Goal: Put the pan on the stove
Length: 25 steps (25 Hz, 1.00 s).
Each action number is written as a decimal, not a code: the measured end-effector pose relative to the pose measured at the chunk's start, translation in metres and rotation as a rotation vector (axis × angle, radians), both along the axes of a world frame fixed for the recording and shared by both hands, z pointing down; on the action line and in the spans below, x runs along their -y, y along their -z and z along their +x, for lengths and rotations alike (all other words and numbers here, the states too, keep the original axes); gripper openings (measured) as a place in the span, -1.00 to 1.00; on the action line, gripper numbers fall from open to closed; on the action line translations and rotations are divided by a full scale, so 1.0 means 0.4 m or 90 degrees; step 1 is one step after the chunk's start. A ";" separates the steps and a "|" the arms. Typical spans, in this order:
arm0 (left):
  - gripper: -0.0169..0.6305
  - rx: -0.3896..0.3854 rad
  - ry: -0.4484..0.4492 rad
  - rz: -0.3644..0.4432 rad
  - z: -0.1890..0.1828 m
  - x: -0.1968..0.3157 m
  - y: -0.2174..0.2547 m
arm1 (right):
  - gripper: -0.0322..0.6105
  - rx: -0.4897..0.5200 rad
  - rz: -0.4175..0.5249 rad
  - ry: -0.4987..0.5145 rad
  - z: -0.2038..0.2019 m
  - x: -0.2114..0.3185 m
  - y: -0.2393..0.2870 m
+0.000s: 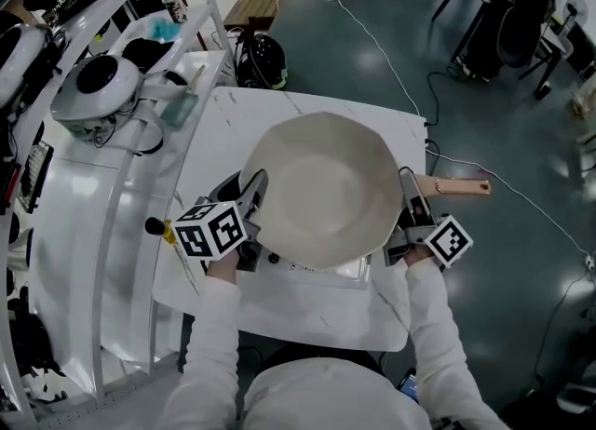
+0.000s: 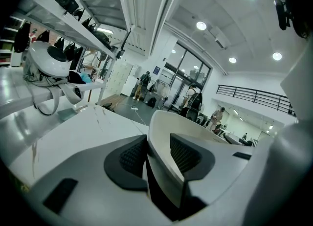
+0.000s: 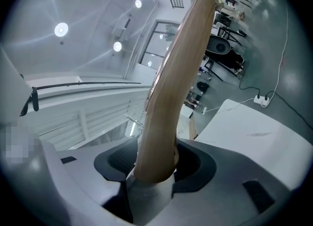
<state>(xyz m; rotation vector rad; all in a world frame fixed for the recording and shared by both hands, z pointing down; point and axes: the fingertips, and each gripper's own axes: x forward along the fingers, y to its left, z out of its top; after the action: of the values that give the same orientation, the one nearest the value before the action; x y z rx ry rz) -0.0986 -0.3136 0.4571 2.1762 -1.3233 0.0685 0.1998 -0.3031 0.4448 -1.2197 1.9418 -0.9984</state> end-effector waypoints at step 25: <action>-0.54 0.020 0.037 -0.002 -0.018 -0.019 0.008 | -0.13 -0.030 -0.031 0.001 0.016 -0.051 -0.004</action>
<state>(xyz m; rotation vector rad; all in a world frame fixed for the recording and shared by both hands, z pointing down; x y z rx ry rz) -0.1057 -0.3058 0.4539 2.1404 -1.4030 0.0816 0.2061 -0.2827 0.4465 -1.2801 1.9651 -1.0327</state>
